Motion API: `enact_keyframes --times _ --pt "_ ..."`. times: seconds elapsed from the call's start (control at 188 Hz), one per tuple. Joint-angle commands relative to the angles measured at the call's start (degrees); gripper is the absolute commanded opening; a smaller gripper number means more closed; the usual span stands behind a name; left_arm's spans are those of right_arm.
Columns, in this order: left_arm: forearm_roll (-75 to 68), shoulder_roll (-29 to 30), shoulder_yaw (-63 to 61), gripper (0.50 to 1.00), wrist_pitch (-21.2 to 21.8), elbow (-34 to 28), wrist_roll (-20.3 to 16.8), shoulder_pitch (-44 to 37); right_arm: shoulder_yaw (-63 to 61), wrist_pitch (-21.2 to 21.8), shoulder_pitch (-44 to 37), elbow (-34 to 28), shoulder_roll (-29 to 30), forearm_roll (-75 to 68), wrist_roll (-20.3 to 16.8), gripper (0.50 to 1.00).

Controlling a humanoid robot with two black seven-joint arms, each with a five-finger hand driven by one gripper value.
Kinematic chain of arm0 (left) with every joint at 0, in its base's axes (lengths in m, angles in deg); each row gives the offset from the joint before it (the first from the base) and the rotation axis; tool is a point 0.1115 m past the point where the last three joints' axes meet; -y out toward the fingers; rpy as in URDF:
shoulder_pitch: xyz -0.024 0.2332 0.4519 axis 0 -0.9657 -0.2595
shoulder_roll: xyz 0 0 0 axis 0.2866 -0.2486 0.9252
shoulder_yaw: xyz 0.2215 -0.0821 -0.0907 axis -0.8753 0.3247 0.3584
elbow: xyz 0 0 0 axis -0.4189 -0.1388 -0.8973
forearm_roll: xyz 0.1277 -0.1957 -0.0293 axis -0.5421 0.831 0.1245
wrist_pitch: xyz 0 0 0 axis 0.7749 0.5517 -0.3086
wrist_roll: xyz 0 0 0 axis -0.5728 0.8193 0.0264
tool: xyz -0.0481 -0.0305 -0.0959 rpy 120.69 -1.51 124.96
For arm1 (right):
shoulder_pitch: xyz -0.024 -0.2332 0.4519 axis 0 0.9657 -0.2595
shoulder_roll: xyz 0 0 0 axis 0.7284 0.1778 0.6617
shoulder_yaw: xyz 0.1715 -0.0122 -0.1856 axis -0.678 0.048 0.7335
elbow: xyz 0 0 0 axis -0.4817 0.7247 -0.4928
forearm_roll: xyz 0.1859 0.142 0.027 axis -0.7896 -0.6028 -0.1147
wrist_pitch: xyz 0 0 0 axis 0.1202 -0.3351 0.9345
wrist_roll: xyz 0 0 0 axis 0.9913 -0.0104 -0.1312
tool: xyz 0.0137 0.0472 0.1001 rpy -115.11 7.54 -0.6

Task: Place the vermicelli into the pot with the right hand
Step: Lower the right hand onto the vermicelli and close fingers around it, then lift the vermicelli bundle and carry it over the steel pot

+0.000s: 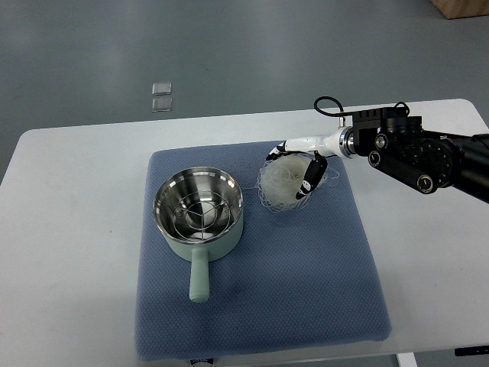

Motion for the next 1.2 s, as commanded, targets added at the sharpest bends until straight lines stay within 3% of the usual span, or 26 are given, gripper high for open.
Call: enact_keyframes --times 0.0,0.175,0.271,0.351,0.425,0.462,0.935,1.196 --pt "0.0 0.0 0.0 1.000 0.0 0.0 -0.1 0.0 0.9 -0.1 -0.1 0.0 0.1 0.0 0.0 0.924" --pt "0.0 0.0 0.0 1.000 0.0 0.0 0.0 0.0 1.0 -0.1 -0.1 0.0 0.6 1.0 0.0 0.893" --pt "0.0 0.0 0.0 1.000 0.0 0.0 0.0 0.0 1.0 -0.9 -0.1 0.0 0.6 2.6 0.0 0.758" --pt "0.0 0.0 0.0 1.000 0.0 0.0 0.0 0.0 1.0 -1.1 -0.1 0.0 0.5 2.7 0.0 0.680" --pt "0.0 0.0 0.0 1.000 0.0 0.0 0.0 0.0 1.0 -1.0 -0.2 0.0 0.5 2.8 0.0 0.578" --pt "0.0 0.0 0.0 1.000 0.0 0.0 0.0 0.0 1.0 -1.0 -0.3 0.0 0.4 2.9 0.0 0.503" --pt "0.0 0.0 0.0 1.000 0.0 0.0 0.0 0.0 0.8 -0.8 -6.2 -1.5 0.5 2.4 0.5 0.500" --pt "0.0 0.0 0.0 1.000 0.0 0.0 0.0 0.0 0.6 0.5 -15.3 -7.3 -0.6 1.2 4.6 0.500"
